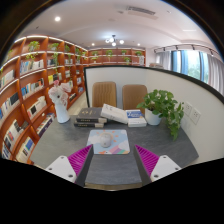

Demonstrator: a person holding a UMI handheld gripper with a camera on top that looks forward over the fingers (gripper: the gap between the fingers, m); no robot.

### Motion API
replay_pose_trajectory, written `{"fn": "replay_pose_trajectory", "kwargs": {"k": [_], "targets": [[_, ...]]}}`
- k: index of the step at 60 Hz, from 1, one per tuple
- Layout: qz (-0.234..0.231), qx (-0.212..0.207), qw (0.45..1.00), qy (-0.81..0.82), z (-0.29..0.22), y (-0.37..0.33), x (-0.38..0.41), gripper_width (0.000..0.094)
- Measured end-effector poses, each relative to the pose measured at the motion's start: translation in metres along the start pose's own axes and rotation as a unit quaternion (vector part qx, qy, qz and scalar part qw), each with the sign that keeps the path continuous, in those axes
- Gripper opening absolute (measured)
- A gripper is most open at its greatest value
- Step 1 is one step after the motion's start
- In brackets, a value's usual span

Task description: Arrange mouse

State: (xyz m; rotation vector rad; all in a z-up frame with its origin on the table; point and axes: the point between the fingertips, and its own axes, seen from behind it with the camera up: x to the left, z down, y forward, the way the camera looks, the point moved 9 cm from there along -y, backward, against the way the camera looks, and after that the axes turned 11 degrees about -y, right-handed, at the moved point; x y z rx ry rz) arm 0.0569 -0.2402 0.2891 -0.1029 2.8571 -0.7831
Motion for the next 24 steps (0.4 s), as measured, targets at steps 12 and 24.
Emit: {"fn": "replay_pose_trajectory", "kwargs": {"k": [12, 24], "targets": [[0.005, -0.001, 1.0, 0.013, 0.004, -0.02, -0.004, 0.0801], [0.007, -0.007, 1.0, 0.011, 0.005, -0.025, -0.002, 0.0799]]}}
